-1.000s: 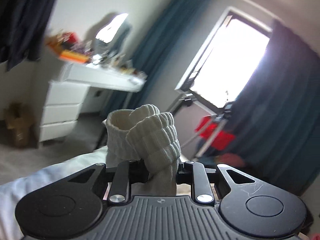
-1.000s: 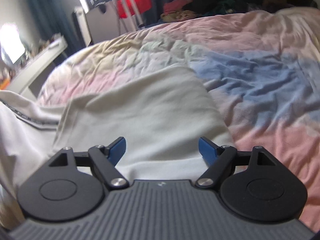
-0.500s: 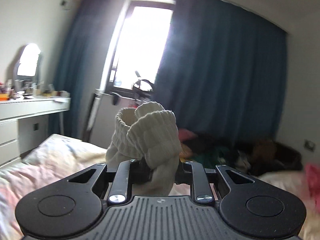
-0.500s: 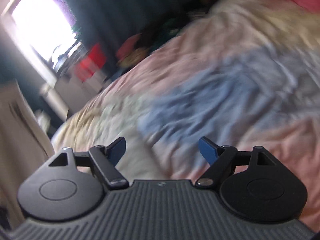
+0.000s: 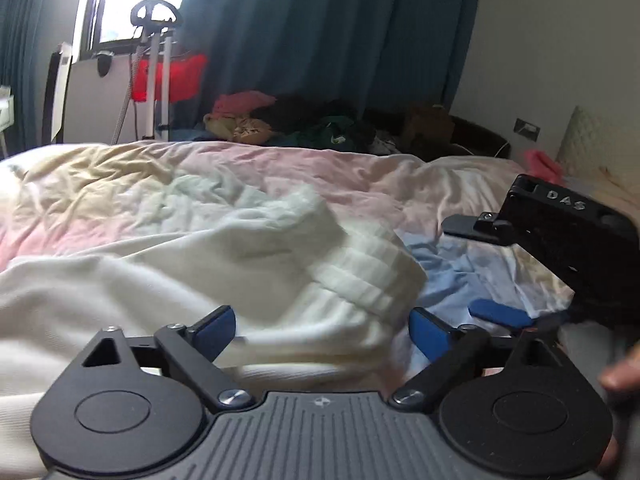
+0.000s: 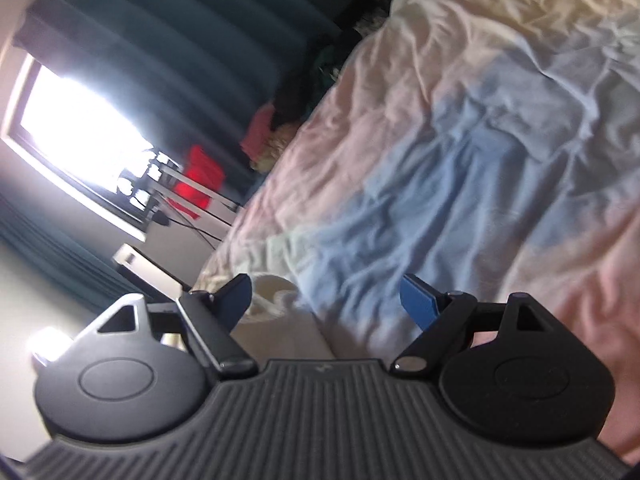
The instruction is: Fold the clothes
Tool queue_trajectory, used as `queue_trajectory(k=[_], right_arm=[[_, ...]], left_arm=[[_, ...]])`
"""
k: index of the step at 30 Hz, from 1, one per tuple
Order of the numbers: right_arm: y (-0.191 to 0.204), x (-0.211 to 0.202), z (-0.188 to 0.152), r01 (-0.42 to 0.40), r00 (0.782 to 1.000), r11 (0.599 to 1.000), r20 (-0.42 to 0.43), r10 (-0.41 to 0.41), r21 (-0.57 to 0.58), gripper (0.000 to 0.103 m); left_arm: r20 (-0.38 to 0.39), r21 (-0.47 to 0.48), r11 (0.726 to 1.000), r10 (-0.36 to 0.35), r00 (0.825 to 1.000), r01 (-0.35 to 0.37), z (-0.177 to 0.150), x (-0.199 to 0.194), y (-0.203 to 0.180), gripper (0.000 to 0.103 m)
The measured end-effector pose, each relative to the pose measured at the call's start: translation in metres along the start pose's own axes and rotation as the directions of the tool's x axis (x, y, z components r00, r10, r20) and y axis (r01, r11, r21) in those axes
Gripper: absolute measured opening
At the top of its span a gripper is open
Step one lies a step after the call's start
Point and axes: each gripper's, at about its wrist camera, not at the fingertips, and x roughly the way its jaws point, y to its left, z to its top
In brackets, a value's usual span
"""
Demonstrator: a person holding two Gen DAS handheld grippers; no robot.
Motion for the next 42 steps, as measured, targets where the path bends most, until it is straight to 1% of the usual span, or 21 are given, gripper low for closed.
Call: queue_trajectory(k=[2,4,6,8,12,14,17,19,21,22,23,25,26,28,31,33,34,36,38,40,42], right_arm=[[0.002,0.002,-0.002,-0.031,1.0,0.999,-0.003,0.031,0.014,0.084],[0.006,0.005,-0.006,-0.062,0.998,0.998,-0.027,0.063,0.013,0.084],[0.011,0.008,-0.012,-0.086,0.995,0.996,-0.058,0.086,-0.005,0.084],[0.014,0.012,-0.019,-0.093,0.991,0.995,-0.094,0.091,-0.021,0.084],[0.023,0.024,-0.035,-0.084,0.982,0.995,-0.174,0.074,-0.052,0.084],[0.028,0.029,-0.045,-0.096,0.972,0.994,-0.218,0.082,-0.054,0.084],[0.03,0.042,-0.059,-0.109,0.951,0.994,-0.291,0.102,-0.007,0.084],[0.036,0.045,-0.067,-0.075,0.959,0.996,-0.278,0.058,-0.051,0.082],[0.041,0.045,-0.072,-0.041,0.968,0.994,-0.249,0.015,-0.101,0.063],[0.044,0.043,-0.074,-0.017,0.972,0.991,-0.235,-0.015,-0.134,0.044],[0.048,0.041,-0.076,0.007,0.974,0.986,-0.221,-0.044,-0.166,0.035],[0.054,0.033,-0.08,0.015,0.98,0.977,-0.191,-0.056,-0.212,0.028],[0.058,0.027,-0.08,0.0,0.984,0.974,-0.173,-0.04,-0.228,0.023],[0.068,0.01,-0.08,-0.031,0.992,0.961,-0.127,-0.005,-0.274,0.019],[0.083,-0.02,-0.075,-0.098,0.995,0.952,-0.049,0.088,-0.29,0.018],[0.086,-0.034,-0.07,-0.087,0.996,0.953,-0.01,0.088,-0.29,0.018],[0.083,-0.036,-0.068,-0.057,0.998,0.957,-0.007,0.058,-0.284,0.018],[0.069,-0.034,-0.065,0.026,0.998,0.966,-0.044,-0.038,-0.256,0.019],[0.042,-0.023,-0.064,0.121,0.979,0.977,-0.144,-0.147,-0.178,0.021],[0.015,-0.015,-0.063,0.154,0.963,0.986,-0.212,-0.164,-0.063,0.024],[0.009,-0.014,-0.06,0.152,0.963,0.988,-0.218,-0.156,-0.034,0.029]], left_arm=[[-0.031,-0.05,0.998,-0.037,0.999,0.035,0.002,-0.018,0.027,0.095],[-0.019,-0.083,0.996,-0.025,1.0,0.023,-0.003,-0.041,0.053,0.095],[0.005,-0.111,0.993,0.048,0.999,-0.047,-0.013,-0.071,0.075,0.095],[0.021,-0.151,0.98,0.136,0.991,-0.131,-0.015,-0.088,0.097,0.095],[0.054,-0.222,0.956,0.21,0.976,-0.193,-0.017,-0.114,0.127,0.095],[0.069,-0.254,0.946,0.227,0.971,-0.203,-0.017,-0.123,0.142,0.095],[0.1,-0.277,0.946,0.205,0.974,-0.171,-0.019,-0.138,0.156,0.095],[0.103,-0.284,0.948,0.181,0.978,-0.146,-0.02,-0.143,0.164,0.095],[0.107,-0.291,0.949,0.157,0.982,-0.12,-0.022,-0.147,0.171,0.095],[0.111,-0.296,0.949,0.152,0.982,-0.113,-0.024,-0.148,0.174,0.095],[0.115,-0.301,0.948,0.149,0.982,-0.108,-0.027,-0.148,0.175,0.095],[0.12,-0.31,0.946,0.141,0.983,-0.097,-0.031,-0.149,0.18,0.095],[0.12,-0.319,0.943,0.141,0.983,-0.097,-0.032,-0.151,0.183,0.095],[0.12,-0.351,0.932,0.144,0.982,-0.094,-0.034,-0.154,0.188,0.095],[0.119,-0.395,0.916,0.127,0.985,-0.07,-0.036,-0.161,0.193,0.095],[0.116,-0.414,0.908,0.119,0.986,-0.061,-0.038,-0.164,0.194,0.095],[0.11,-0.418,0.906,0.119,0.987,-0.063,-0.039,-0.165,0.194,0.095],[0.09,-0.427,0.902,0.114,0.989,-0.065,-0.043,-0.163,0.194,0.095],[0.059,-0.441,0.895,0.102,0.993,-0.066,-0.048,-0.155,0.195,0.095],[0.027,-0.455,0.888,0.09,0.996,-0.068,-0.052,-0.148,0.196,0.095],[-0.004,-0.468,0.881,0.077,0.997,-0.07,-0.057,-0.14,0.197,0.095]])
